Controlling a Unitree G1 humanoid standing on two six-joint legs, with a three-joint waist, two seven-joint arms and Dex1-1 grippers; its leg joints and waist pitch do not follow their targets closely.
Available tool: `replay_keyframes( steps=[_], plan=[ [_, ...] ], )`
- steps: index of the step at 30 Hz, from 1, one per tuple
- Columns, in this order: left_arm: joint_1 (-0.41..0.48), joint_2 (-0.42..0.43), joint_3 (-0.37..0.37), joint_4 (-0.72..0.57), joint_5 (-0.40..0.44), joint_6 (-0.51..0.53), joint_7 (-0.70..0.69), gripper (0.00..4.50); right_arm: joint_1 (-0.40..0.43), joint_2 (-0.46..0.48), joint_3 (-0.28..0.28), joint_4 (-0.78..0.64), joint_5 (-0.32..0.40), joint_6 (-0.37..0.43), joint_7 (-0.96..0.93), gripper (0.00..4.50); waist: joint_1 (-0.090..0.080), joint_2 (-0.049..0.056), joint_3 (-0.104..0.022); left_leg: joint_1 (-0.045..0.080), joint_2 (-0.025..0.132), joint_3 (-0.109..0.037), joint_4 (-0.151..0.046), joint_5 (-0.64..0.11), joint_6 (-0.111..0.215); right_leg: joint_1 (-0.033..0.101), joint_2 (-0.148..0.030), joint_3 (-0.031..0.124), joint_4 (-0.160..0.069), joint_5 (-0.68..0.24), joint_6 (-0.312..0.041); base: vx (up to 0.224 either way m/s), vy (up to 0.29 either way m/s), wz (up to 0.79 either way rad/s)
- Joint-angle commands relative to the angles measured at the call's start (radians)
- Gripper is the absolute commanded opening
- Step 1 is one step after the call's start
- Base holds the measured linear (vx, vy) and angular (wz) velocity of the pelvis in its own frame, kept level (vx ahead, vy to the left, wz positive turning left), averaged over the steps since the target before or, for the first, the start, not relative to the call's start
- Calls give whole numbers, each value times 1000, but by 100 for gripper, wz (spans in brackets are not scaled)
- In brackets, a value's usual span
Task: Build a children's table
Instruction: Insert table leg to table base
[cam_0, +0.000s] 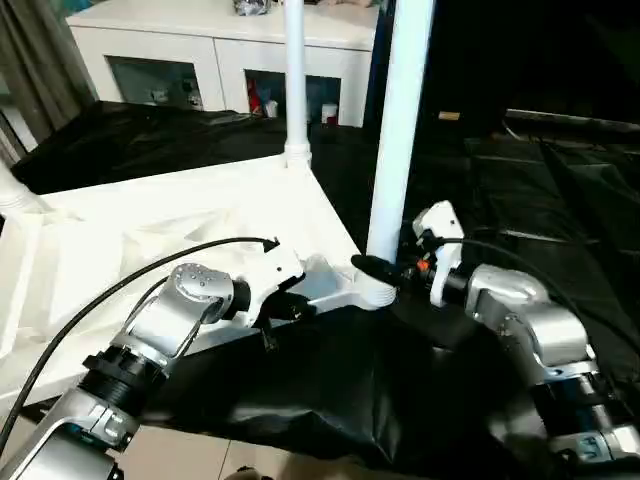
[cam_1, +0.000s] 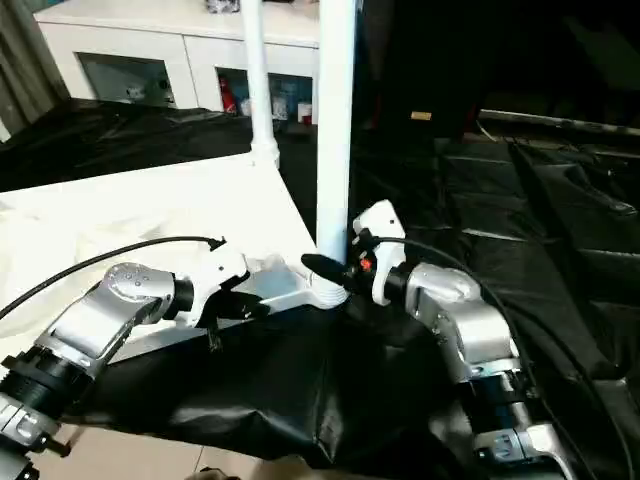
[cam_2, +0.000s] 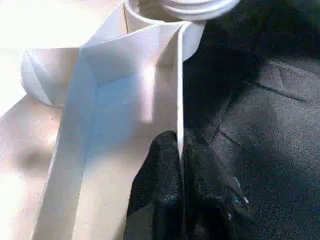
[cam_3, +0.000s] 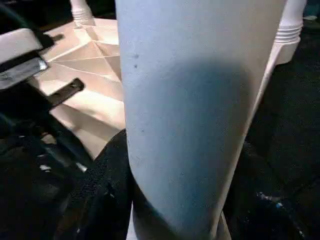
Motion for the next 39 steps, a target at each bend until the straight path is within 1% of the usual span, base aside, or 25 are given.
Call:
replay_keyframes(
  steps=[1, 2, 3, 4, 6, 8, 15, 17, 23, 24, 25, 26, 27, 31, 33, 36, 37, 38, 39],
  plan=[
    [10, 8, 0, -23, -11, -39, -36, 0, -27, 10, -2, 27, -5, -22, 3, 191, 1, 3, -72, 34, 48, -29, -79, -206, -26, 40, -80, 54, -83, -144, -218, 0, 0, 0],
    [12, 10, 0, -25, -11, -51, -44, 0, -33, 13, 0, 39, -9, -26, 5, 191, 1, 3, -73, 32, 47, -30, -79, -200, -24, 41, -80, 53, -81, -133, -220, 0, 0, 0],
    [12, 10, 0, -25, -11, -51, -44, 0, -33, 13, 0, 39, -9, -26, 5, 190, 1, 3, -74, 32, 47, -30, -79, -199, -24, 42, -80, 53, -80, -128, -222, 0, 0, 0],
    [17, 13, 1, -26, -11, -74, -59, 0, -38, 17, 1, 50, -13, -31, 10, 190, 1, 3, -73, 33, 47, -29, -79, -200, -24, 41, -78, 53, -80, -123, -222, 0, 0, 0],
    [22, 15, 10, -25, -11, -100, -71, 0, -42, 19, 4, 64, -14, -33, 21, 190, 1, -2, -73, 33, 48, -28, -79, -206, -23, 42, -80, 54, -82, -134, -220, 0, 0, 0],
    [21, 15, 12, -22, -10, -105, -71, 0, -43, 19, 6, 70, -15, -34, 24, 190, 2, 1, -72, 35, 48, -28, -80, -209, -24, 39, -79, 54, -82, -145, -220, 0, 0, 0],
    [16, 13, 28, -2, -8, -135, -79, 0, -46, 23, 9, 106, -22, -42, 38, 190, 2, 1, -71, 35, 48, -29, -81, -222, -30, 39, -81, 54, -83, -169, -215, 0, 0, 0],
    [15, 11, 33, 4, -4, -144, -78, 0, -44, 30, 1, 126, -19, -54, 37, 190, 2, 2, -71, 34, 48, -29, -81, -226, -31, 39, -82, 54, -84, -172, -215, 0, 0, 0],
    [14, 6, 39, 13, 0, -155, -66, 0, -32, 43, -22, 157, -10, -88, 29, 190, 1, 1, -69, 36, 49, -30, -83, -249, -34, 36, -82, 54, -89, -217, -207, 0, 0, 0],
    [10, -1, 45, 24, 3, -167, -52, 0, -18, 61, -56, 180, 8, -120, 13, 190, 1, 1, -69, 36, 50, -30, -83, -252, -35, 35, -84, 55, -89, -223, -206, 0, 0, 0],
    [9, -3, 47, 28, 4, -171, -47, 0, -13, 67, -68, 188, 14, -130, 7, 190, 1, 1, -68, 36, 50, -30, -83, -258, -34, 34, -85, 56, -92, -232, -205, 0, 0, 0],
    [5, -7, 50, 35, 8, -179, -40, 0, -3, 81, -92, 205, 28, -152, -6, 190, 1, 0, -69, 36, 49, -30, -83, -258, -34, 36, -86, 56, -92, -239, -202, 0, 0, 0],
    [3, -10, 51, 39, 10, -184, -37, 0, 4, 89, -104, 214, 35, -164, -12, 190, 0, 1, -69, 35, 50, -31, -84, -262, -33, 34, -85, 56, -92, -238, -201, 0, 0, 0],
    [-6, -18, 56, 52, 16, -195, -28, 0, 45, 117, -127, 243, 35, -240, -38, 190, 0, 1, -67, 36, 50, -31, -86, -272, -32, 33, -85, 54, -95, -262, -196, 0, 0, 0],
    [-7, -21, 58, 56, 18, -199, -26, 0, 61, 128, -134, 255, 32, -267, -48, 190, 0, 2, -66, 37, 50, -32, -87, -294, -36, 30, -87, 55, -99, -303, -188, 0, 0, 0],
    [-10, -27, 62, 64, 25, -209, -21, 0, 85, 149, -156, 273, 33, -313, -62, 190, -1, 1, -65, 37, 51, -34, -89, -305, -36, 29, -87, 55, -102, -329, -179, 0, 0, 0],
    [-11, -30, 64, 68, 28, -213, -18, 0, 98, 157, -164, 275, 35, -334, -67, 190, 0, 5, -65, 37, 51, -35, -90, -309, -37, 28, -89, 55, -103, -332, -178, 0, 0, 0],
    [-12, -32, 65, 70, 30, -216, -16, 0, 110, 164, -170, 275, 36, -353, -71, 190, 0, 3, -64, 39, 52, -34, -91, -319, -37, 25, -88, 55, -105, -338, -175, 0, 0, 0],
    [-12, -34, 66, 73, 32, -219, -14, 0, 123, 172, -175, 275, 38, -377, -76, 190, -1, 2, -64, 38, 51, -35, -91, -319, -36, 26, -88, 55, -105, -337, -174, 0, 0, 0]
  ],
)
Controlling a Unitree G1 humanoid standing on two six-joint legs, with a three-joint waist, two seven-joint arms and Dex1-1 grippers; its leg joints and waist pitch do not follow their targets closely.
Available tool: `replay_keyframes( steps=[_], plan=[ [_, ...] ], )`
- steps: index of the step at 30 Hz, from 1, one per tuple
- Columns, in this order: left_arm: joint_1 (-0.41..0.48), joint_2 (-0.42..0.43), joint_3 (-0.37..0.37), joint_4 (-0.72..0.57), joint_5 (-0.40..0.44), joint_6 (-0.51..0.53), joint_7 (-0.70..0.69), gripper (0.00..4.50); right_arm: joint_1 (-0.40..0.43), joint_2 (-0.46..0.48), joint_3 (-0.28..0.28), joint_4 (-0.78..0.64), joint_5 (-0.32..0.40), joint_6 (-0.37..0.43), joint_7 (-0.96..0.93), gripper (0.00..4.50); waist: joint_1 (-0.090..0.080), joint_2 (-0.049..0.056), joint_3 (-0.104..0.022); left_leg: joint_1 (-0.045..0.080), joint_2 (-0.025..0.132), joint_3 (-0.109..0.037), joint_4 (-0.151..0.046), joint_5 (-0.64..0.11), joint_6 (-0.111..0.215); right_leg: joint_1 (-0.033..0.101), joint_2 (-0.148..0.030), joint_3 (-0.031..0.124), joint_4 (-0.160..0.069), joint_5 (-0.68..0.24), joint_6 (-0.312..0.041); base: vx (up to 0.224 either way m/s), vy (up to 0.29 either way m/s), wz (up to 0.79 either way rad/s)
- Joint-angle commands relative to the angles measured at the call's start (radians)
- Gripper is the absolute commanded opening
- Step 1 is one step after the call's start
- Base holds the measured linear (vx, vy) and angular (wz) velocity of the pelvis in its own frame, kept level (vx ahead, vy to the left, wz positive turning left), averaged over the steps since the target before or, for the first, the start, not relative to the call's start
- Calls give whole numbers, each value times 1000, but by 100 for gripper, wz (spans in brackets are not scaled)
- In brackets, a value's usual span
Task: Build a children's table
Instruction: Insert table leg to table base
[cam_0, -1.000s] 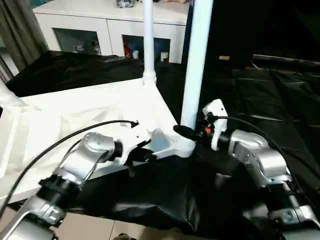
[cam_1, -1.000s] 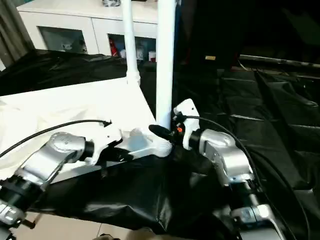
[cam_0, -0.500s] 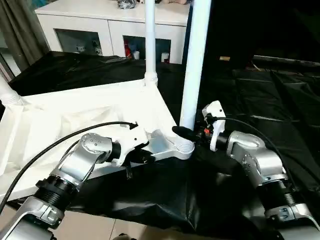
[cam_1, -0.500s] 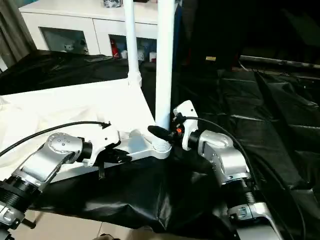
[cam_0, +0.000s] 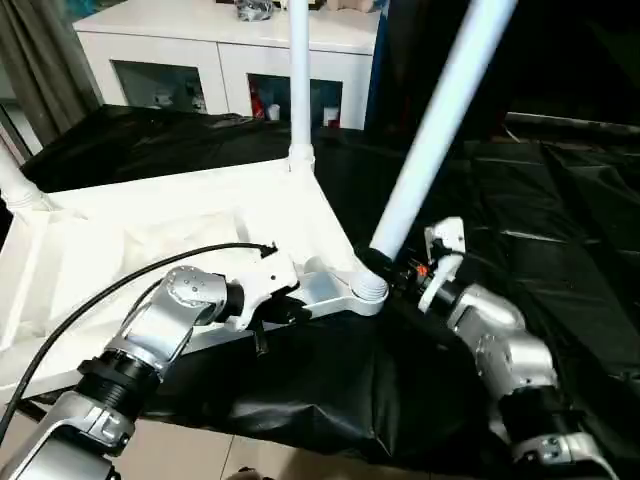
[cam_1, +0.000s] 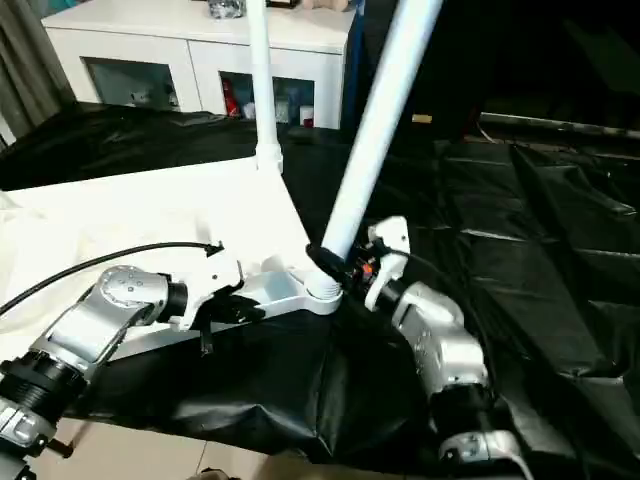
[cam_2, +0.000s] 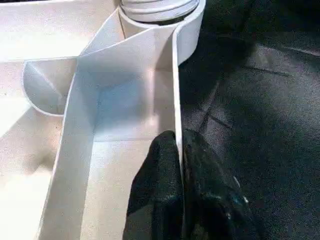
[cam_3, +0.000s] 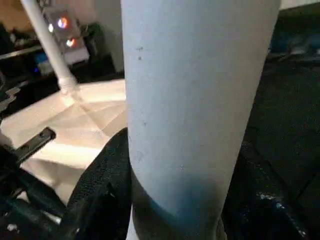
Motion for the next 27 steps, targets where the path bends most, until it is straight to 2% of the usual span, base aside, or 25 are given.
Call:
replay_keyframes(
  steps=[1, 4, 5, 7, 8, 10, 11, 13, 18, 20, 22, 23, 24, 27],
  plan=[
    [-22, -20, 51, -6, -23, -50, 18, 0, 41, -6, -30, 45, -17, -28, -43, 190, -2, -4, -60, 34, 53, -35, -91, -324, -35, 23, -86, 56, -108, -350, -169, 0, 0, 0],
    [-24, -24, 53, -2, -21, -54, 22, 0, 67, 3, -26, 33, -20, -68, -47, 190, -2, -3, -58, 37, 53, -36, -93, -341, -34, 21, -86, 56, -111, -373, -165, 0, 0, 0],
    [-26, -25, 53, 4, -18, -58, 26, 0, 83, 3, -16, 28, -40, -107, -48, 190, -2, -3, -59, 36, 53, -37, -94, -343, -34, 22, -87, 56, -112, -376, -163, 0, 0, 0],
    [-27, -26, 53, 6, -17, -61, 28, 0, 87, 3, -13, 29, -49, -124, -49, 190, -2, -4, -59, 37, 53, -37, -95, -344, -33, 21, -88, 57, -113, -377, -162, 0, 0, 0],
    [-28, -28, 53, 10, -16, -64, 28, 0, 97, 1, -3, 25, -72, -157, -52, 190, -1, -1, -59, 36, 52, -37, -95, -342, -30, 22, -89, 57, -113, -383, -160, 0, 0, 0],
    [-30, -30, 54, 15, -13, -68, 26, 0, 108, -4, 14, 19, -100, -190, -51, 190, 0, -3, -59, 37, 51, -36, -96, -337, -27, 21, -89, 57, -116, -384, -158, 0, 0, 0],
    [-32, -33, 54, 21, -7, -73, 24, 0, 116, -11, 31, 9, -118, -208, -48, 190, 0, 2, -60, 35, 51, -38, -97, -328, -24, 25, -89, 57, -114, -375, -159, 0, 0, 0],
    [-33, -36, 55, 25, -2, -76, 22, 0, 118, -16, 40, 6, -122, -215, -46, 190, 1, -2, -60, 38, 51, -35, -97, -320, -20, 23, -87, 57, -118, -367, -158, 0, 0, 0],
    [-35, -37, 53, 30, 2, -80, 21, 0, 114, -38, 75, 0, -153, -193, -31, 190, 0, -1, -59, 36, 51, -36, -100, -322, -12, 26, -86, 56, -117, -366, -164, 0, 0, 0],
    [-32, -35, 50, 29, 3, -81, 15, 0, 101, -50, 91, 2, -159, -152, -5, 190, -3, -1, -54, 37, 50, -38, -103, -348, -15, 27, -86, 55, -121, -404, -161, 0, 0, 0],
    [-30, -33, 47, 28, 5, -82, 11, 0, 90, -61, 103, 5, -161, -121, 19, 190, -5, 0, -51, 45, 51, -40, -104, -384, -24, 25, -89, 54, -129, -462, -151, 0, 0, 0],
    [-30, -33, 45, 28, 9, -83, 6, 0, 72, -75, 120, 6, -158, -80, 47, 190, -5, 0, -51, 49, 51, -41, -105, -396, -28, 25, -91, 55, -133, -483, -146, 0, 0, 0],
    [-29, -33, 44, 28, 9, -83, 2, 0, 58, -85, 131, 8, -158, -59, 67, 190, -5, -2, -53, 45, 52, -44, -107, -383, -29, 30, -92, 55, -131, -473, -145, 0, 0, 0],
    [-28, -33, 44, 26, 9, -83, -5, 0, 29, -101, 147, 14, -151, -16, 108, 190, -4, -2, -55, 46, 53, -40, -106, -359, -23, 28, -89, 56, -127, -421, -158, 0, 0, 0]
  ],
)
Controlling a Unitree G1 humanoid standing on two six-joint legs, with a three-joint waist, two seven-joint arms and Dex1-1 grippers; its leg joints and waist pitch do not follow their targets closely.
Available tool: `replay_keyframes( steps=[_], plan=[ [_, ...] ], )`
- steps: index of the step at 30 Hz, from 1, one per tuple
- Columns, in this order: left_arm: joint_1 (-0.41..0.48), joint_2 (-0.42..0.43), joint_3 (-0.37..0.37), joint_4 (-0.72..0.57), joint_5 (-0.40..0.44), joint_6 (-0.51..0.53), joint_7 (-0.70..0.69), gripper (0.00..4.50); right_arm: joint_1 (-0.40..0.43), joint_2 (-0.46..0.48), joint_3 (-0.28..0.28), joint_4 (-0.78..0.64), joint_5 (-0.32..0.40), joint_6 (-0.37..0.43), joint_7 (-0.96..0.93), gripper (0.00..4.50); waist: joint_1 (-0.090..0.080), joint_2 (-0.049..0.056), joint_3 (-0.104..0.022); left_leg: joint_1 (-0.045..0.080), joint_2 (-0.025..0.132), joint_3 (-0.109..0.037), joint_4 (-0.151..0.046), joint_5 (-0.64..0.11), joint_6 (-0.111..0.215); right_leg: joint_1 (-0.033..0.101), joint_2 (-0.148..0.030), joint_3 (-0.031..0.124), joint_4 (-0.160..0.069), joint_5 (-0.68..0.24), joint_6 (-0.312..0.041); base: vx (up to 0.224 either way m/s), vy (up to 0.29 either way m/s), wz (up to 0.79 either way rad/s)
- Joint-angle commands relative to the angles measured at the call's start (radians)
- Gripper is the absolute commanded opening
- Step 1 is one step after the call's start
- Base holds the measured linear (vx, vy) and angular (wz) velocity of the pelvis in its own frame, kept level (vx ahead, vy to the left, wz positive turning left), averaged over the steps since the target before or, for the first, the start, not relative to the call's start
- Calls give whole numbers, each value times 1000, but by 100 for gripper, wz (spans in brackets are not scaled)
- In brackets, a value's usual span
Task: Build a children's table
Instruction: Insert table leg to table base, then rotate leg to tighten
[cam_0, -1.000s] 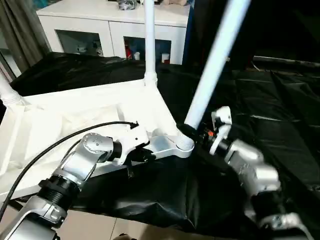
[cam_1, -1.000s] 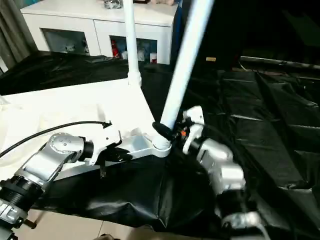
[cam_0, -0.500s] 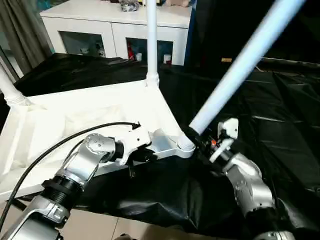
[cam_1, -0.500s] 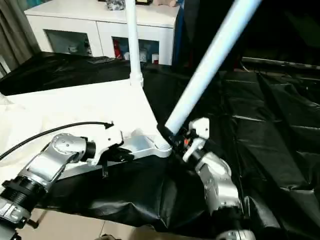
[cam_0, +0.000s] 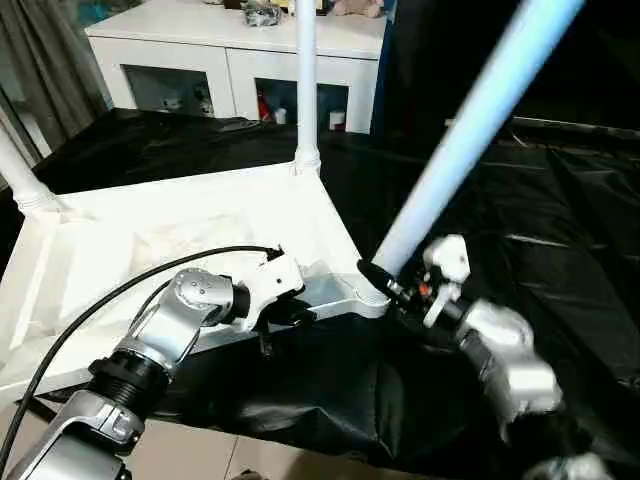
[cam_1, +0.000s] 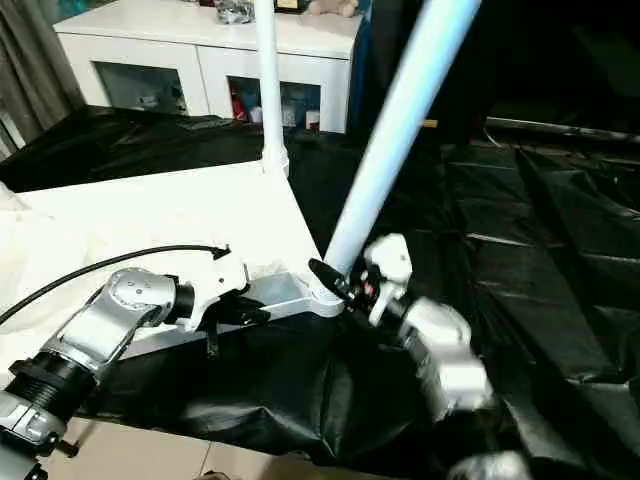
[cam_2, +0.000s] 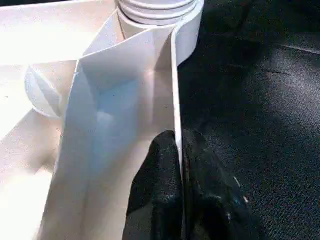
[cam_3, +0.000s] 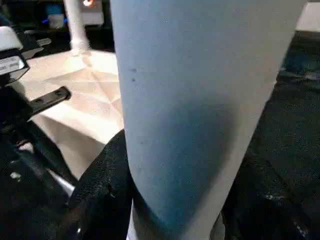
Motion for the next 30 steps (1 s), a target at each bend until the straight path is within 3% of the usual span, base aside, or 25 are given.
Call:
replay_keyframes(
  steps=[1, 4, 10, 14, 19, 20, 21, 22, 23, 30],
  plan=[
    [-20, -9, 38, -20, -21, -42, 5, 0, 6, -15, 51, 54, -22, 81, 58, 190, -6, -7, -55, 29, 61, -39, -85, -352, -20, 14, -84, 56, -108, -408, -169, 0, 0, 0],
    [-19, -7, 34, -21, -19, -45, -5, 0, -41, -53, 78, 66, -12, 152, 153, 190, -3, -8, -57, 27, 61, -36, -81, -317, -8, 18, -84, 56, -103, -367, -187, 0, 0, 0],
    [-17, 1, 29, -28, -20, -60, -31, 0, -45, -87, 108, 54, 0, 204, 249, 190, 8, -12, -61, 23, 62, -32, -77, -246, 16, 23, -84, 55, -94, -284, -201, 0, 0, 0],
    [-15, 7, 27, -36, -34, -90, -77, 0, -34, -99, 119, 57, 4, 214, 297, 190, 12, -9, -63, 23, 64, -32, -78, -235, 20, 24, -83, 54, -89, -247, -210, 0, 0, 0],
    [-12, 12, 22, -60, -69, -105, -161, 0, 6, -111, 130, 47, 13, 220, 355, 190, 14, -1, -65, 24, 64, -32, -79, -243, 16, 26, -82, 53, -86, -209, -225, 0, 0, 0],
    [-12, 14, 19, -62, -73, -106, -177, 0, 14, -115, 134, 44, 11, 219, 366, 190, 14, -4, -64, 25, 65, -31, -79, -249, 15, 26, -81, 53, -86, -202, -228, 0, 0, 0],
    [-13, 15, 16, -63, -76, -104, -189, 0, 23, -119, 139, 43, 10, 220, 375, 190, 15, 2, -65, 25, 65, -32, -79, -251, 13, 26, -81, 53, -84, -199, -230, 0, 0, 0],
    [-13, 16, 15, -64, -77, -104, -197, 0, 27, -121, 140, 42, 8, 221, 381, 190, 15, -3, -64, 25, 65, -31, -80, -256, 12, 27, -81, 53, -85, -197, -232, 0, 0, 0],
    [-13, 16, 16, -63, -79, -103, -207, 0, 30, -121, 141, 46, 4, 215, 383, 190, 17, 3, -64, 26, 66, -32, -81, -263, 8, 26, -82, 53, -85, -204, -235, 0, 0, 0],
    [-40, -6, 39, -8, -45, -116, -149, 0, 19, -96, 105, 104, -11, 185, 322, 190, 14, 1, -60, 30, 66, -35, -85, -325, -16, 23, -86, 54, -94, -280, -225, 0, 0, 0]
  ],
)
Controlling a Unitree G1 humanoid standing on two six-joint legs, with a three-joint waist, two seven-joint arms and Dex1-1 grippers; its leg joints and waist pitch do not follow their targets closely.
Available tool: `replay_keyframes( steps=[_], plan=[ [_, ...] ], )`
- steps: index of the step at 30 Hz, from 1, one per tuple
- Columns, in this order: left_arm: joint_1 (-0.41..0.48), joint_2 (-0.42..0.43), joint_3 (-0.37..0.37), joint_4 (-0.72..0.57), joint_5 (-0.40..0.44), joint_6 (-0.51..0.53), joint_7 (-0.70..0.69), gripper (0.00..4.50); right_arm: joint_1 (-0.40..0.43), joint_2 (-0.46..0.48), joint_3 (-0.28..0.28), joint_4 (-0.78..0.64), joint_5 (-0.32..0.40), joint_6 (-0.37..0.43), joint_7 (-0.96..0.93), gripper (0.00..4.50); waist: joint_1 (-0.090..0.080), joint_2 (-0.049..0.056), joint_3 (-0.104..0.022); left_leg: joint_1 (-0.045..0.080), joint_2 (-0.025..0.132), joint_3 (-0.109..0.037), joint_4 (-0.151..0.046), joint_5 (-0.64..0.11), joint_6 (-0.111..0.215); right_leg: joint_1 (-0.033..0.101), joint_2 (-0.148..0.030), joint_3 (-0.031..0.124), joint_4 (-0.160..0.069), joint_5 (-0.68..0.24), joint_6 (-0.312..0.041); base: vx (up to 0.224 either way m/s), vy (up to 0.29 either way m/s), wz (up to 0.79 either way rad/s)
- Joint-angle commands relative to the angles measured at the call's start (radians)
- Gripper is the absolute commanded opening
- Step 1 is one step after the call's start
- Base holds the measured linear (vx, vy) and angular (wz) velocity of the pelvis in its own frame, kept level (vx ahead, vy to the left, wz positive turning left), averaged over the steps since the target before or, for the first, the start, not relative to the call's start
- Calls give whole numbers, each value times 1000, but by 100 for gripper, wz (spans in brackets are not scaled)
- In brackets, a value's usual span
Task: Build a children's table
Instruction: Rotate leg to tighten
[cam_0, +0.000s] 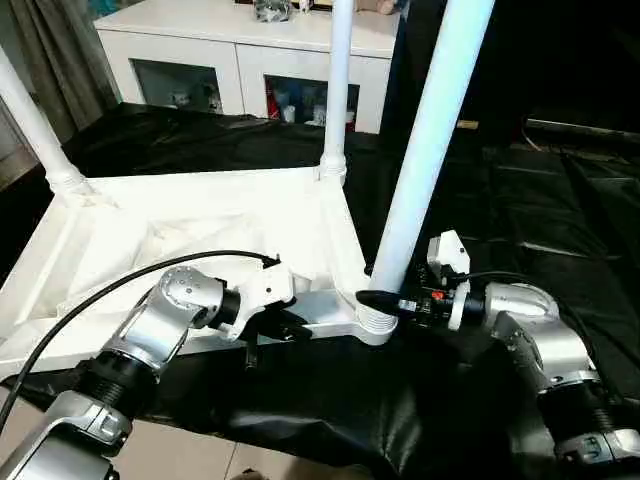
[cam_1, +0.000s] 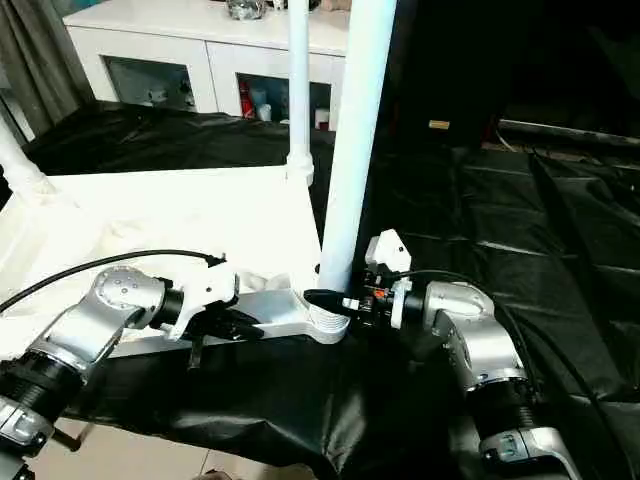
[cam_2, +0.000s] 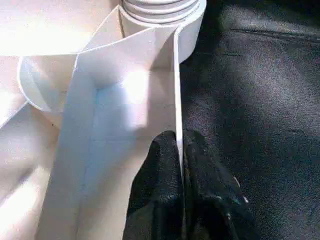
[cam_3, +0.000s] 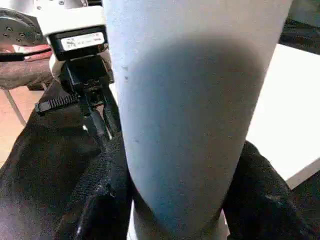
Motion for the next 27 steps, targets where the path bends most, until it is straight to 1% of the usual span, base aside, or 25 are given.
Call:
replay_keyframes(
  steps=[1, 2, 3, 4, 5, 6, 7, 8, 9, 10, 11, 12, 13, 14, 15, 16, 17, 18, 19, 20, 21, 22, 24, 26, 27],
  plan=[
    [-54, -42, 43, -8, -22, -45, 45, 0, 50, 26, 48, 125, -52, 49, -36, 190, -8, 4, -52, 30, 65, -35, -83, -330, -18, 18, -86, 55, -95, -290, -222, 0, 0, 0],
    [-72, -56, 58, 24, -8, -29, 93, 0, 34, 44, 25, 161, -66, 30, -105, 190, -9, 2, -49, 34, 65, -36, -84, -351, -25, 15, -87, 55, -99, -328, -215, 0, 0, 0],
    [-79, -62, 65, 36, -5, -18, 111, 0, 28, 49, 18, 175, -76, 20, -137, 190, -11, 2, -46, 37, 64, -35, -84, -369, -29, 11, -87, 55, -104, -364, -209, 0, 0, 0],
    [-87, -68, 71, 47, -4, -12, 126, 0, 19, 57, 10, 194, -83, 8, -170, 190, -13, 2, -45, 39, 62, -40, -84, -399, -43, 11, -91, 54, -109, -438, -192, 0, 0, 0],
    [-101, -83, 88, 62, -9, 1, 158, 0, -3, 78, -11, 237, -94, -5, -250, 190, -16, 1, -45, 38, 63, -45, -86, -409, -52, 12, -95, 53, -113, -479, -176, 0, 0, 0],
    [-106, -88, 95, 67, -12, 8, 168, 0, -11, 85, -18, 252, -97, -8, -277, 190, -23, 1, -41, 40, 62, -49, -87, -440, -61, 7, -94, 50, -118, -530, -158, 0, 0, 0],
    [-116, -100, 105, 69, -18, 29, 187, 0, -32, 102, -34, 287, -99, -12, -335, 190, -26, 2, -42, 40, 61, -51, -88, -451, -64, 8, -94, 49, -119, -546, -150, 0, 0, 0],
    [-121, -105, 109, 68, -20, 41, 197, 0, -44, 111, -43, 305, -100, -13, -365, 190, -33, 3, -42, 38, 63, -55, -90, -464, -68, 8, -95, 48, -119, -551, -144, 0, 0, 0],
    [-130, -117, 115, 67, -21, 65, 218, 0, -69, 126, -53, 341, -106, -20, -424, 190, -37, 2, -44, 35, 62, -56, -91, -466, -69, 12, -94, 46, -118, -546, -142, 0, 0, 0],
    [-139, -129, 120, 66, -23, 87, 237, 0, -92, 139, -62, 376, -112, -28, -479, 190, -42, 4, -43, 31, 63, -58, -95, -470, -72, 12, -93, 45, -115, -534, -142, 0, 0, 0],
    [-153, -154, 128, 67, -18, 134, 283, 0, -134, 162, -72, 437, -127, -44, -572, 190, -49, 9, -45, 30, 60, -61, -97, -478, -78, 13, -91, 42, -114, -518, -146, 0, 0, 0],
    [-157, -163, 130, 68, -15, 148, 300, 0, -147, 169, -74, 454, -130, -47, -597, 190, -61, 8, -44, 28, 58, -61, -98, -486, -84, 13, -89, 39, -114, -498, -154, 0, 0, 0],
    [-165, -180, 134, 70, -9, 177, 334, 0, -171, 182, -79, 487, -136, -53, -646, 190, -63, 10, -49, 30, 59, -61, -96, -486, -89, 13, -89, 39, -110, -479, -160, 0, 0, 0],
    [-174, -199, 138, 76, -1, 202, 367, 0, -196, 196, -84, 524, -143, -63, -692, 190, -68, 9, -48, 31, 58, -60, -96, -486, -86, 12, -87, 39, -111, -453, -171, 0, 0, 0],
    [-188, -237, 144, 90, 12, 252, 434, 0, -235, 219, -88, 571, -155, -73, -772, 190, -72, 1, -46, 32, 56, -55, -94, -479, -75, 10, -86, 41, -115, -436, -179, 0, 0, 0],
    [-200, -278, 145, 103, 22, 287, 492, 0, -270, 244, -94, 612, -161, -78, -835, 190, -72, -1, -46, 32, 54, -54, -91, -470, -69, 7, -88, 43, -115, -435, -184, 0, 0, 0],
    [-208, -310, 146, 112, 28, 316, 536, 0, -296, 264, -100, 641, -162, -79, -876, 190, -75, 3, -46, 39, 52, -51, -86, -465, -64, 1, -88, 44, -119, -438, -194, 0, 0, 0],
    [-214, -335, 146, 118, 31, 333, 567, 0, -316, 280, -104, 663, -162, -80, -905, 190, -75, 0, -48, 35, 53, -50, -85, -443, -55, 7, -89, 45, -117, -416, -201, 0, 0, 0],
    [-221, -358, 141, 134, 40, 329, 599, 0, -333, 298, -102, 678, -165, -77, -929, 190, -74, 1, -48, 32, 53, -49, -86, -431, -50, 9, -87, 45, -117, -399, -201, 0, 0, 0],
    [-232, -390, 136, 156, 57, 325, 652, 0, -359, 328, -105, 709, -164, -69, -962, 190, -76, -16, -50, 28, 52, -43, -85, -404, -34, 11, -83, 45, -117, -360, -202, 0, 0, 0],
    [-232, -390, 136, 156, 57, 325, 652, 0, -359, 328, -105, 709, -164, -69, -962, 190, -70, -10, -52, 29, 51, -41, -83, -374, -20, 12, -84, 47, -114, -329, -207, 0, 0, 0],
    [-236, -405, 134, 158, 68, 325, 677, 0, -371, 344, -97, 726, -175, -68, -976, 190, -69, -19, -51, 26, 51, -38, -83, -359, -9, 14, -85, 47, -114, -319, -206, 0, 0, 0],
    [-237, -418, 134, 142, 76, 343, 699, 0, -386, 368, -88, 755, -192, -69, -995, 190, -65, -20, -52, 24, 51, -36, -80, -318, 12, 16, -86, 48, -112, -311, -203, 0, 0, 0],
    [-235, -420, 138, 135, 80, 356, 709, 0, -395, 377, -101, 779, -194, -78, -1006, 189, -61, -21, -53, 24, 52, -35, -82, -303, 18, 18, -84, 47, -111, -304, -197, 0, 0, 0],
    [-235, -420, 140, 135, 80, 358, 714, 0, -399, 381, -108, 788, -194, -81, -1008, 189, -60, -21, -53, 26, 53, -35, -82, -298, 18, 17, -84, 47, -109, -293, -201, 0, 0, 0]
  ],
)
